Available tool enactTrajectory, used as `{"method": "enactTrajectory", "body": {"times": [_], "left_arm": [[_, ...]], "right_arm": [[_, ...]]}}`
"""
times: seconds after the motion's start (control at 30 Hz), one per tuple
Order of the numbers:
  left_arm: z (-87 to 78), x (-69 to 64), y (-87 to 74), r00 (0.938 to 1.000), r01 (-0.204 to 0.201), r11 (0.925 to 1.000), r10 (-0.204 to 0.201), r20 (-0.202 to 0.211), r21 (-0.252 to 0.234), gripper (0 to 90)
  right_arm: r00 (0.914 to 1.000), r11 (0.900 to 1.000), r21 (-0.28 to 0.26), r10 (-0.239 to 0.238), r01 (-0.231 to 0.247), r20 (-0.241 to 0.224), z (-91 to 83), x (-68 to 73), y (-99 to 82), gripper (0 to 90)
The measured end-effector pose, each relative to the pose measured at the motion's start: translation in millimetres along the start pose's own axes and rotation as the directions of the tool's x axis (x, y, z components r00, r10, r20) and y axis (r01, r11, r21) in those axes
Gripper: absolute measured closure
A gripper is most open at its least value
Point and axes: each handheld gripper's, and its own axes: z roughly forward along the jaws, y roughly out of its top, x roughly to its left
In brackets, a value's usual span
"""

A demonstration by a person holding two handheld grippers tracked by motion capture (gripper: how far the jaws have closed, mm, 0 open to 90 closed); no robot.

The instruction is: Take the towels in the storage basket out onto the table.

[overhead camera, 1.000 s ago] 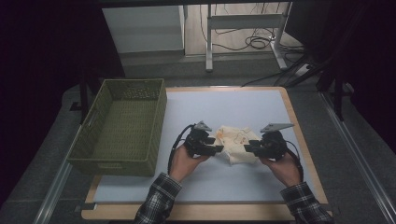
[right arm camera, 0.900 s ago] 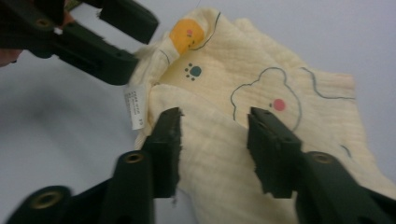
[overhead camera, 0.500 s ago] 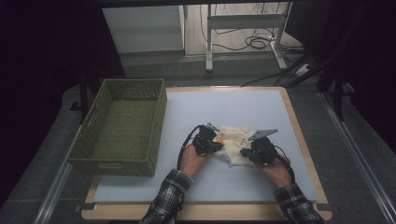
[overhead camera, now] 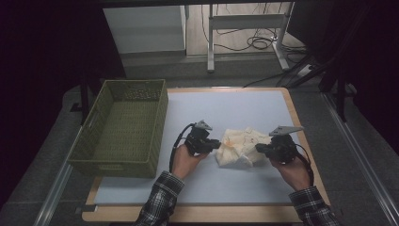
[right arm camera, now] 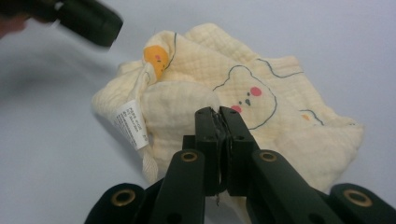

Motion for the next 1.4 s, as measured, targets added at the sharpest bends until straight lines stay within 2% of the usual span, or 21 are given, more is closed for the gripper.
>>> {"method": "enactTrajectory", "body": {"times": [0.13,0.23,0.3,0.37,0.4,0.43,0.53,0.57,0.67,0.7,0.83,0.93,1.0,1.07,1.13,1.17,1.2,1.23,1.3,1.33,1.4], "left_arm": [[15.0,-18.9,-4.5,0.9971,-0.071,0.9969,0.07,0.031,0.033,54.3],[28.6,-29.7,-7.1,0.9907,-0.133,0.9869,0.135,-0.015,0.091,50.8],[34.2,-31.9,-8.1,0.987,-0.15,0.9811,0.156,-0.039,0.122,58.0],[35.5,-32.0,-8.3,0.985,-0.16,0.9788,0.167,-0.044,0.128,76.0],[33.0,-30.9,-7.4,0.9859,-0.154,0.9807,0.161,-0.046,0.12,85.5],[28.9,-29.7,-6.3,0.9876,-0.143,0.9846,0.148,-0.051,0.1,86.7],[10.3,-23.2,-1.7,0.9913,-0.118,0.9921,0.12,-0.053,0.042,87.7],[-1.8,-18.9,0.7,0.9939,-0.091,0.9958,0.091,-0.062,0.001,87.8],[-18.8,-9.2,3.3,0.9936,-0.057,0.9979,0.054,-0.099,-0.03,87.6],[-22.4,-4.1,3.1,0.9933,-0.029,0.9989,0.025,-0.113,-0.035,86.8],[-18.1,15.7,-5.5,0.9833,0.035,0.9994,-0.034,-0.179,0.004,83.6],[-11.8,28.6,-17.3,0.9736,0.084,0.9959,-0.074,-0.216,0.035,74.9],[-12.6,33.3,-23.4,0.97,0.102,0.994,-0.091,-0.225,0.038,68.1],[-16.2,34.2,-26.1,0.9681,0.111,0.9934,-0.101,-0.229,0.03,65.9],[-22.4,31.1,-26.3,0.9705,0.111,0.9937,-0.107,-0.216,0.009,61.5],[-28.8,24.0,-24.2,0.9757,0.096,0.9953,-0.096,-0.197,-0.012,57.1],[-28.8,24.0,-24.2,0.9757,0.096,0.9953,-0.096,-0.197,-0.012,55.6],[-31.6,19.7,-22.8,0.9792,0.087,0.996,-0.089,-0.182,-0.021,55.6],[-36.3,4.8,-18.1,0.9893,0.046,0.9984,-0.05,-0.137,-0.031,50.6],[-36.3,4.8,-18.1,0.9893,0.046,0.9984,-0.05,-0.137,-0.031,49.0],[-33.7,-6.3,-14.6,0.993,0.013,0.9995,-0.016,-0.117,-0.028,46.8]], "right_arm": [[1.0,0.9999,0.01,0.003,-0.003,-0.005,3.3,-0.2,-1.5,86.7],[0.9999,0.9999,0.014,0.008,-0.008,-0.01,6.7,-0.2,-3.7,86.6],[0.9999,0.9998,0.016,0.01,-0.01,-0.012,7.7,-0.6,-4.4,86.6],[0.9998,0.9998,0.015,0.014,-0.014,-0.014,7.3,-1.0,-4.6,86.6],[0.9998,0.9998,0.012,0.015,-0.015,-0.015,5.8,-1.5,-4.6,86.7],[0.9998,0.9998,0.009,0.015,-0.015,-0.016,3.8,-2.0,-4.6,86.6],[0.9996,0.9997,-0.008,0.023,-0.023,-0.019,-4.7,-5.2,-5.4,86.6],[0.9992,0.9994,-0.021,0.028,-0.029,-0.028,-7.9,-6.9,-5.9,86.7],[0.9994,0.9988,-0.037,0.033,-0.033,0.006,-19.1,-12.3,-7.2,86.7],[0.9984,0.9978,-0.04,0.054,-0.054,0.012,-22.3,-18.0,-9.1,86.7],[0.9965,0.997,-0.02,0.075,-0.074,0.035,-19.4,-27.3,-15.2,86.1],[0.994,0.9953,0.012,0.095,-0.096,0.053,-13.2,-33.9,-25.7,83.0],[0.9929,0.9936,0.04,0.103,-0.105,0.06,-11.1,-37.0,-34.3,79.1],[0.9915,0.9925,0.056,0.104,-0.109,0.077,-12.6,-38.6,-40.1,76.5],[0.9899,0.9909,0.05,0.121,-0.125,0.073,-18.3,-41.0,-44.9,74.7],[0.9899,0.991,0.032,0.127,-0.13,0.061,-25.7,-40.9,-46.9,73.4],[0.9899,0.991,0.032,0.127,-0.13,0.061,-25.7,-40.9,-46.9,73.4],[0.9901,0.9914,0.025,0.127,-0.129,0.06,-28.9,-39.9,-46.9,72.9],[0.9922,0.9928,0.011,0.119,-0.119,0.037,-34.6,-35.1,-42.9,71.2],[0.9922,0.9928,0.011,0.119,-0.119,0.037,-34.6,-35.1,-42.9,71.2],[0.9936,0.9938,0.002,0.111,-0.111,0.021,-32.6,-31.2,-37.1,69.8]]}}
